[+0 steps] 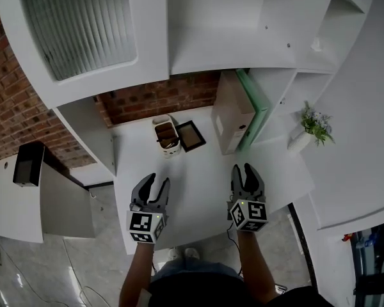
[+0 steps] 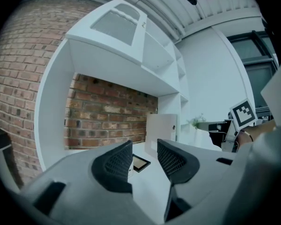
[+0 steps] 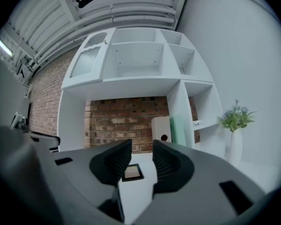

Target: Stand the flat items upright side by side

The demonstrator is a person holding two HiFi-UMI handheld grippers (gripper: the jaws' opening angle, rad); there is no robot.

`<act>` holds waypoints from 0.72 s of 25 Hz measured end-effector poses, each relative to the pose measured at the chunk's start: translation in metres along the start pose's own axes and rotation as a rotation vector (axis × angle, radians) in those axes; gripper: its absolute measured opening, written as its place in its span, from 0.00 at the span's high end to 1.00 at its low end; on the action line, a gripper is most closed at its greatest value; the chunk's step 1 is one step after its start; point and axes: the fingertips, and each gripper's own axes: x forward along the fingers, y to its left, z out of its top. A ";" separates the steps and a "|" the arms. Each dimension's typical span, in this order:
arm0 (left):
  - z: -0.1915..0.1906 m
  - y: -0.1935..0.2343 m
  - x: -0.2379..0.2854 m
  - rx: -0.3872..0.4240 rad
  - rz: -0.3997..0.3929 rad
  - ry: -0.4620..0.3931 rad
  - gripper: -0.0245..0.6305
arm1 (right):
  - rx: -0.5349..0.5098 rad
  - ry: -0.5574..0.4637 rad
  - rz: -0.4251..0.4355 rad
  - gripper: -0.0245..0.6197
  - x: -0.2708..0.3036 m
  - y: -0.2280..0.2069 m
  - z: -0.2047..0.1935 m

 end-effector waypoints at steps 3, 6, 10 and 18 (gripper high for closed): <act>0.004 -0.001 -0.009 0.006 0.002 -0.006 0.84 | 0.020 -0.006 0.002 0.84 -0.019 0.007 0.004; 0.007 -0.002 -0.016 0.018 -0.002 -0.019 0.93 | 0.029 -0.004 0.013 0.95 -0.031 0.015 0.004; 0.008 -0.001 -0.019 0.029 0.004 -0.023 0.95 | 0.026 0.009 0.060 0.96 -0.042 0.036 -0.001; 0.008 0.001 -0.012 0.039 0.009 0.014 0.95 | 0.025 0.030 0.072 0.97 -0.043 0.042 -0.009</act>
